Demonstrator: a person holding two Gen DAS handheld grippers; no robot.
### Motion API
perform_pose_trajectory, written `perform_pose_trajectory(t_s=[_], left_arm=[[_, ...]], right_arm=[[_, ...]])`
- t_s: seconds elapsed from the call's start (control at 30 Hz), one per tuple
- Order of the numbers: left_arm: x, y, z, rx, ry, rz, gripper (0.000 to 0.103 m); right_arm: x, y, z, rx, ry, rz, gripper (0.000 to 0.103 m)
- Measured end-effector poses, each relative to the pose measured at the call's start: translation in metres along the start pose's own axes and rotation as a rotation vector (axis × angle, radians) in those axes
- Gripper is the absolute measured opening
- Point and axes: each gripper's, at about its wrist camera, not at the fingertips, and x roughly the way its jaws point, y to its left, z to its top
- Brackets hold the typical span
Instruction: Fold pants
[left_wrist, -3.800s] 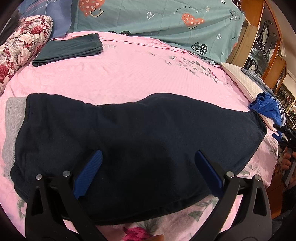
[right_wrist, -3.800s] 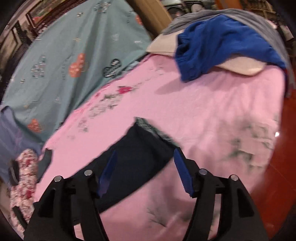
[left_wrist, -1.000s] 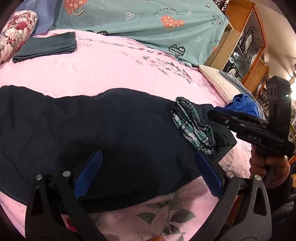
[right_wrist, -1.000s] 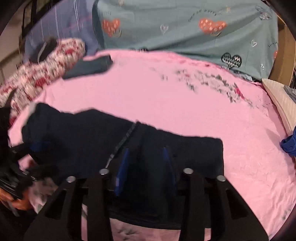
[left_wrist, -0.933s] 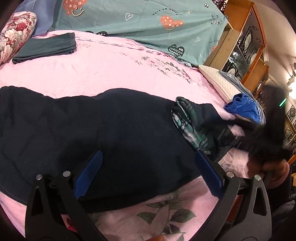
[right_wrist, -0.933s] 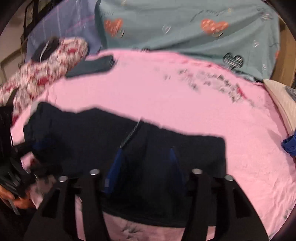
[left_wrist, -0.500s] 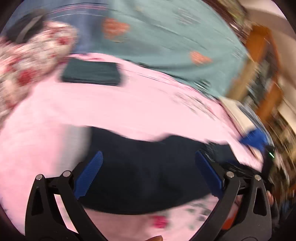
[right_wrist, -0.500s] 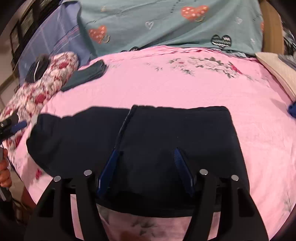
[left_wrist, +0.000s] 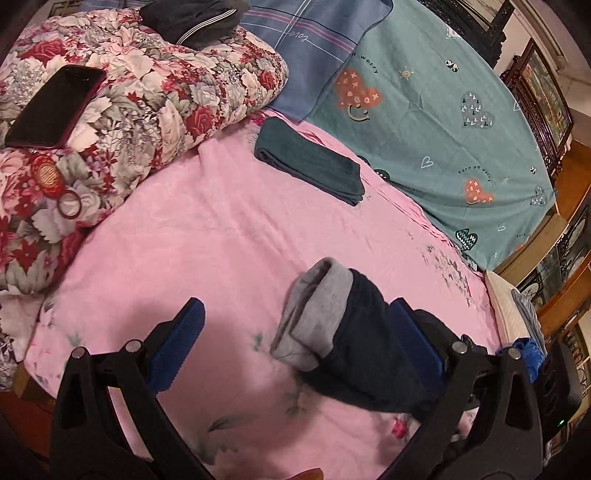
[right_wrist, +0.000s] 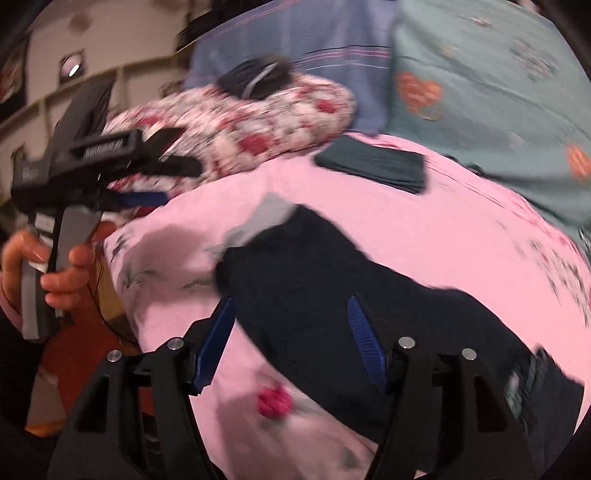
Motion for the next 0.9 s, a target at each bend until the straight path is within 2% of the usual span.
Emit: perform_pose_trajectory(t_s=[0.13,0.3,0.37,0.43,0.5,0.6,0.73,0.9], left_arm=[[-0.008,0.018,-0.001,-0.037,0.008,-0.012,0.101],[-0.013,0.035,-0.003,-0.061,0.012,-0.017,0.101],[-0.012,0.04,-0.003,-0.069,0.019,-0.021,0.101],[-0.01,0.041,-0.004,-0.073,0.027,-0.029,0.101],[-0.007,0.041,-0.003,-0.077,0.033,-0.04,0.101],[-0.001,0.039,-0.004,-0.085,0.055,-0.07,0.101],[0.012,0.031,-0.005,-0.105,0.098,-0.122,0.101],[0.043,0.008,-0.01,-0.141,0.227,-0.316,0.101]], right_arm=[[0.036,0.037,0.017,-0.163,0.032,-0.056,0.064],[0.07,0.049,0.016,-0.248,0.101,-0.135,0.064],[0.078,0.045,0.012,-0.239,0.14,-0.123,0.064],[0.08,0.043,0.013,-0.214,0.143,-0.115,0.061],[0.08,0.035,0.014,-0.17,0.151,-0.127,0.039],[0.074,0.018,0.016,-0.071,0.122,-0.091,0.022],[0.051,0.01,0.008,0.008,0.005,-0.062,0.017],[0.041,0.008,-0.004,0.066,-0.058,-0.038,0.016]])
